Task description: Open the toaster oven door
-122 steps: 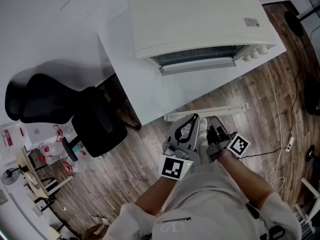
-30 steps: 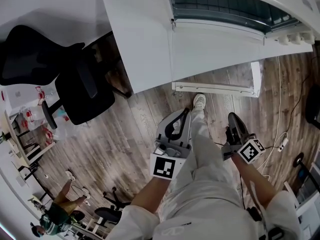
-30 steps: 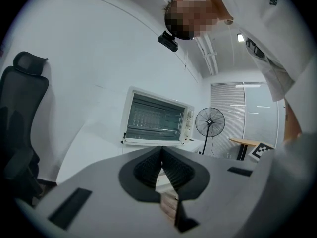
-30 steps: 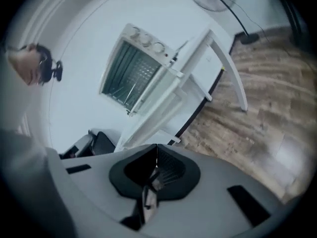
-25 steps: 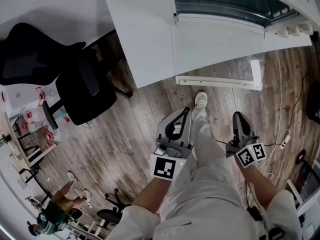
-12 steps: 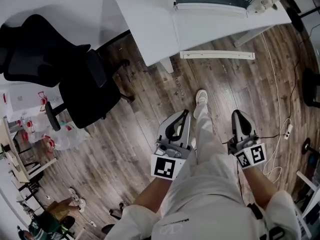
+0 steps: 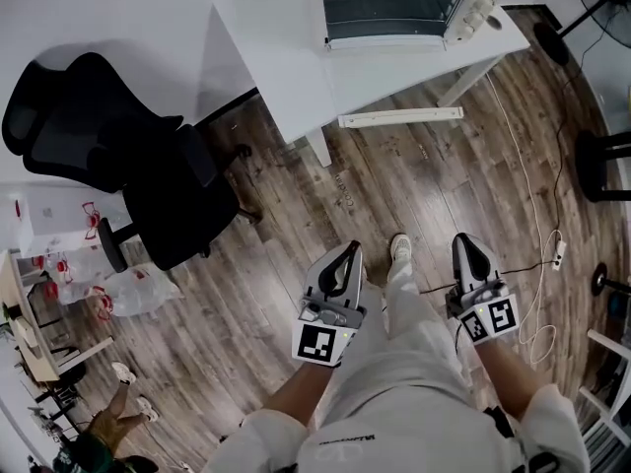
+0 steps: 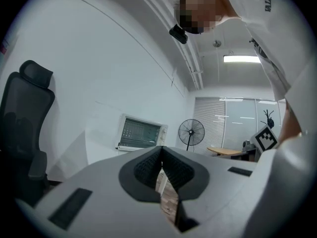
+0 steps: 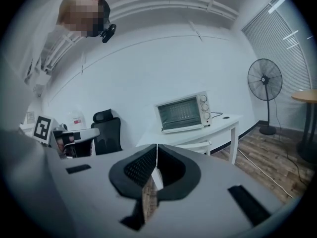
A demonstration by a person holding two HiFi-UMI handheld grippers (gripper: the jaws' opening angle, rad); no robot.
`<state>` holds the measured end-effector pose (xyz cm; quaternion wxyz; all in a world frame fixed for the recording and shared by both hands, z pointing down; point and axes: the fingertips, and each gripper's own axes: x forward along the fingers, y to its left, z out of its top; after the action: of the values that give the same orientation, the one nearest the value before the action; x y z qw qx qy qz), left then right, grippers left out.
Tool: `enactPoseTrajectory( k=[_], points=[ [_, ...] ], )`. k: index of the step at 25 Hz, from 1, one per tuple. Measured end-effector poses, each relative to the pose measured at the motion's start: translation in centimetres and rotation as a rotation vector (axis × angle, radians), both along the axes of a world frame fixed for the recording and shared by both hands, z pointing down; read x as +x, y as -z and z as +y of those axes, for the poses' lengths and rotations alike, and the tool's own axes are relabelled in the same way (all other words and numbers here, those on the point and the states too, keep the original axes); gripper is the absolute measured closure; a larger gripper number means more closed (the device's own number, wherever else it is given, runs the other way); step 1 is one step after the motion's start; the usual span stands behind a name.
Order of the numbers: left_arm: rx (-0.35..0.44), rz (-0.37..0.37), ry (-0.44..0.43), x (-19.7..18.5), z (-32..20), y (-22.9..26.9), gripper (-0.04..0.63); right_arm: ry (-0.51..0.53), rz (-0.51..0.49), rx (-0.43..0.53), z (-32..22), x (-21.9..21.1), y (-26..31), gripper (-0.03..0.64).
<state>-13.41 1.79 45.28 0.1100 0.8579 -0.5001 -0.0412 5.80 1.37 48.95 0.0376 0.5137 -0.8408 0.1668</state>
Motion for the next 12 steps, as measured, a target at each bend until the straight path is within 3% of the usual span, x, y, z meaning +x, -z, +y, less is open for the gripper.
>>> enactPoseTrajectory(
  k=[5, 12],
  points=[
    [0.016, 0.005, 0.004, 1.0, 0.3, 0.8, 0.586, -0.023, 0.005, 0.01, 1.7, 1.9, 0.9, 0.598],
    [0.103, -0.01, 0.052, 3.3, 2.5, 3.0, 0.586, -0.013, -0.03, 0.047, 4.5, 5.4, 2.4, 0.598]
  ],
)
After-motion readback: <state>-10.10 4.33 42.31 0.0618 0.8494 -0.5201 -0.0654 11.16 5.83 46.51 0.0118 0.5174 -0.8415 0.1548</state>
